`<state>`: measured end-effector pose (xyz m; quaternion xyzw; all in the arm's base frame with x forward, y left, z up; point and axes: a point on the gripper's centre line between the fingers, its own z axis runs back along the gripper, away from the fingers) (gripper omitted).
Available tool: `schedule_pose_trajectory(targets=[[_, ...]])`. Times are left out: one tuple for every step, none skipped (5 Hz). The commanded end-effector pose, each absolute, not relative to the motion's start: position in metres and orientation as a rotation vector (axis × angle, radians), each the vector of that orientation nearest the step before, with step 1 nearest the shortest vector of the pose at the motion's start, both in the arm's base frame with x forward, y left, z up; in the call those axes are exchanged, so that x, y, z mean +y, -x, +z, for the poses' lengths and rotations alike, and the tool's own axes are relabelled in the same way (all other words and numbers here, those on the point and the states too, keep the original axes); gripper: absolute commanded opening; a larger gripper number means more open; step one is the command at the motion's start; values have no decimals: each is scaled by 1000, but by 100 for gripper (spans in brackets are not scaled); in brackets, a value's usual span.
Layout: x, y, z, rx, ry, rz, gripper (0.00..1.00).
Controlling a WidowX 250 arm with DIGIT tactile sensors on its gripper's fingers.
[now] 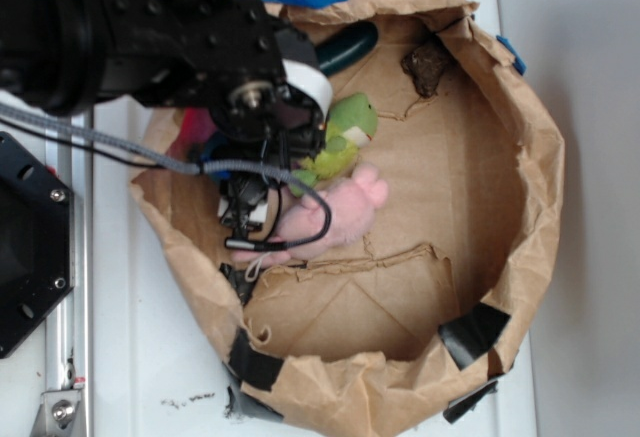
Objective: Grab the blue ball.
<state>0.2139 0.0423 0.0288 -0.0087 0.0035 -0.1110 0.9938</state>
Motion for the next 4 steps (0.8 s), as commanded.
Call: schedule_pose_trajectory(targets=[[42, -219, 37, -35, 14, -225, 0], [43, -218, 38, -38, 16, -227, 0], [41, -219, 39, -40, 15, -227, 0], [36, -222, 59, -62, 22, -202, 0]])
